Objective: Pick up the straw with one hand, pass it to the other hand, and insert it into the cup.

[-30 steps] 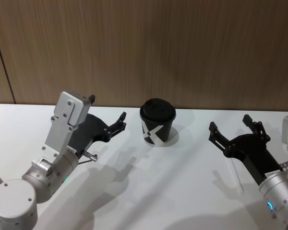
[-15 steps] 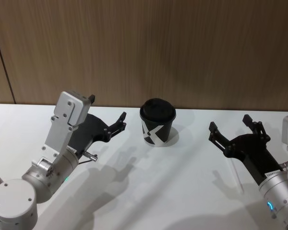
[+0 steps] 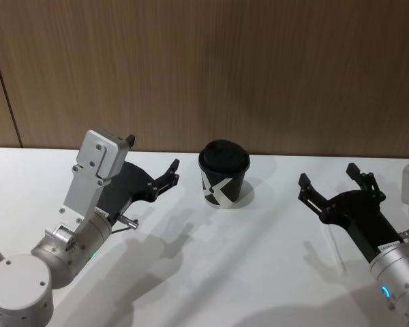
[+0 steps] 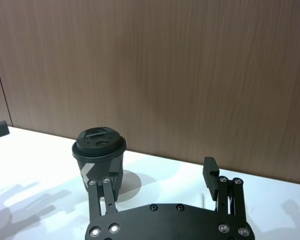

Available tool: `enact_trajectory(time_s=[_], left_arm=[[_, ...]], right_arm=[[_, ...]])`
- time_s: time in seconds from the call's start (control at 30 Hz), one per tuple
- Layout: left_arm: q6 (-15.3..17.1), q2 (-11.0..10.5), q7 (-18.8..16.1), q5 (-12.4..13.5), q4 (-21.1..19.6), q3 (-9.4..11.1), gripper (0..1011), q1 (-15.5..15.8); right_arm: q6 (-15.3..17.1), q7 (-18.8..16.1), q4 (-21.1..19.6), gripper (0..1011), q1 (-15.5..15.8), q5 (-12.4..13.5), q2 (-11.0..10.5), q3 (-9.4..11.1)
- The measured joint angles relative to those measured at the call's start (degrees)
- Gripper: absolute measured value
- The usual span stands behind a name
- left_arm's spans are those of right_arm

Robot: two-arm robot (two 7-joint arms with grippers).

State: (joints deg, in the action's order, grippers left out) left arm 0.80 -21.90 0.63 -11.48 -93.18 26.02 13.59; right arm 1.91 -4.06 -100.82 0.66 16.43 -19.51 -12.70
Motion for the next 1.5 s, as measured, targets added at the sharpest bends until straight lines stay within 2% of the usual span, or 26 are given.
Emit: enact_trajectory(time_s=[0.53,0.73,1.1,1.3,1.5], left_arm=[[0.00,0.00,0.00,0.00,0.00,0.00,1003,0.00],[0.00,0.00,0.00,0.00,0.00,0.00,1003,0.00],[0.00,0.00,0.00,0.00,0.00,0.00,1003,0.00],[0.00,0.00,0.00,0.00,0.00,0.00,1003,0.00],[0.00,0.00,0.00,0.00,0.00,0.00,1003,0.00]], right_arm=[[1.47,-5.02,3.80,1001,-1.55,1.65,-3.64,2.72],[3.70,-6.63,4.36,1001,-1.63,2.86,-4.72,3.86],[7.89,-7.54,3.36,1001,-0.46,4.01,-5.68,5.21],[8.70,-8.31,2.92,1001,0.06,3.86,-6.47,5.32],[7.97,-9.90,2.99,1001,0.45,2.24,-7.87,4.79]])
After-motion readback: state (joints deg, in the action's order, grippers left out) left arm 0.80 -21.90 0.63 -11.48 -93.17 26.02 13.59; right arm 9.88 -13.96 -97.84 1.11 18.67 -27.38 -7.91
